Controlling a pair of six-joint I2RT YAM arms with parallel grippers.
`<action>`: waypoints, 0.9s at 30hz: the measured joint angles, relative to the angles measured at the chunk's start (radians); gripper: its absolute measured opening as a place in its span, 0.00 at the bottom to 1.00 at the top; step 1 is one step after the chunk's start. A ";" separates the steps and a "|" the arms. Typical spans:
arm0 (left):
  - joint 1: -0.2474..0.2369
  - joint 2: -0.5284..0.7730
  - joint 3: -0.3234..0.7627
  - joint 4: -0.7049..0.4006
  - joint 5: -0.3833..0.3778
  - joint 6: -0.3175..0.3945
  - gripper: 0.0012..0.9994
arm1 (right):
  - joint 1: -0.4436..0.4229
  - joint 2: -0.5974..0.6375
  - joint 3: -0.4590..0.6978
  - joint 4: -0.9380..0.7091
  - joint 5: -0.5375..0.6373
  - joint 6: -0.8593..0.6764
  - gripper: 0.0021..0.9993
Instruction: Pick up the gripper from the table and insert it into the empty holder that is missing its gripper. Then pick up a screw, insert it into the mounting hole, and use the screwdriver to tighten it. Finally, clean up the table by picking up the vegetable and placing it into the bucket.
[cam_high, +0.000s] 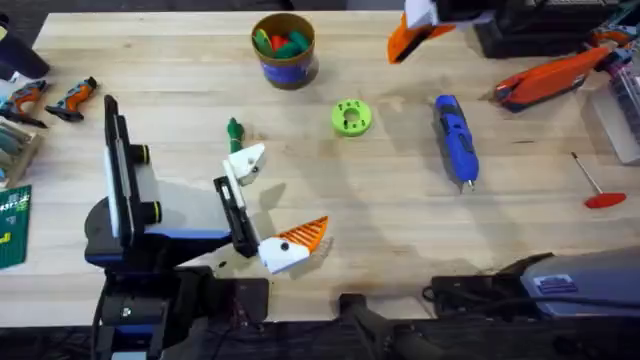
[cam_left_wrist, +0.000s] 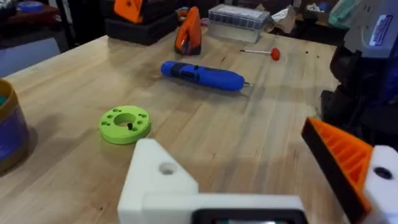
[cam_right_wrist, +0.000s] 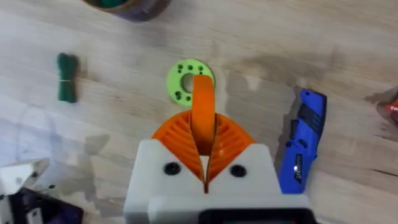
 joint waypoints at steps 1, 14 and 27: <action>0.000 0.000 0.000 0.000 0.000 0.000 0.99 | 0.000 -0.022 0.003 -0.002 -0.011 0.004 0.01; 0.000 0.000 0.000 0.000 0.000 0.000 0.99 | 0.023 -0.281 -0.195 0.211 -0.311 0.017 0.01; 0.000 0.000 0.000 0.000 0.000 0.000 0.99 | 0.023 -0.438 -0.872 0.948 -0.887 0.272 0.01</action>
